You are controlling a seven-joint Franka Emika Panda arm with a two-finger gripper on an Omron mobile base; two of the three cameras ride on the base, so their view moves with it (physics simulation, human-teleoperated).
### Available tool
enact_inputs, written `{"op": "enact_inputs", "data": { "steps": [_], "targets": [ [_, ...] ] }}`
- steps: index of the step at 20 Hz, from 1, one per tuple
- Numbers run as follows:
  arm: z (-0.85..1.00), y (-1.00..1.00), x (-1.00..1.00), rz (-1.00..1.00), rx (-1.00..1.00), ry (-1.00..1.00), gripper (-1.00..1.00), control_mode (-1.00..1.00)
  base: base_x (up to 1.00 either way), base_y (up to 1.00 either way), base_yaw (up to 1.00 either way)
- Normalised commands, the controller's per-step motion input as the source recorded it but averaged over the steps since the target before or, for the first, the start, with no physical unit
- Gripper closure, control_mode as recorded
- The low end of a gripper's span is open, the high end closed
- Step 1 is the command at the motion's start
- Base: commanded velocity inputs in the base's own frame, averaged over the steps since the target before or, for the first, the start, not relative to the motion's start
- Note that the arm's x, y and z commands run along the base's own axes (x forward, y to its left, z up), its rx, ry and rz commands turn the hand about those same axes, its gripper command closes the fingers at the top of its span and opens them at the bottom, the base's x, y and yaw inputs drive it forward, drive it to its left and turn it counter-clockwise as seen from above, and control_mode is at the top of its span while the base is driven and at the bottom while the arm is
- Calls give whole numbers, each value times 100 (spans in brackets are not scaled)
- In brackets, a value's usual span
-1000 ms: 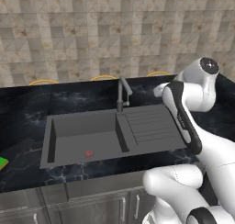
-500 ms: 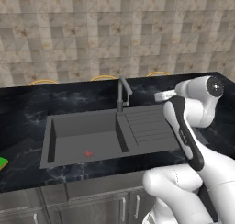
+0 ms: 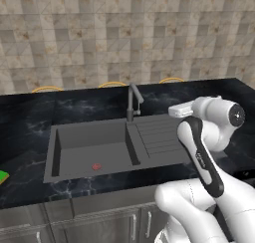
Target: Soak the sponge with water for a few seconds and then drop it inside the sink.
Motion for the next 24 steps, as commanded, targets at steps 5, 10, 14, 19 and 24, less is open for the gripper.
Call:
{"op": "enact_inputs", "data": {
  "steps": [5, 10, 14, 19, 24],
  "targets": [
    [0, 0, 7, 6, 0, -2, -100, -100, 0, 0, 0],
    [6, 0, 1, 4, 0, 0, -100, -100, 0, 0, 0],
    [18, 0, 0, 7, 0, 6, -100, -100, 0, 0, 0],
    [2, 0, 0, 11, 0, 9, -100, -100, 0, 0, 0],
    [0, 0, 0, 13, 0, 8, -100, -100, 0, 0, 0]
  ]
}}
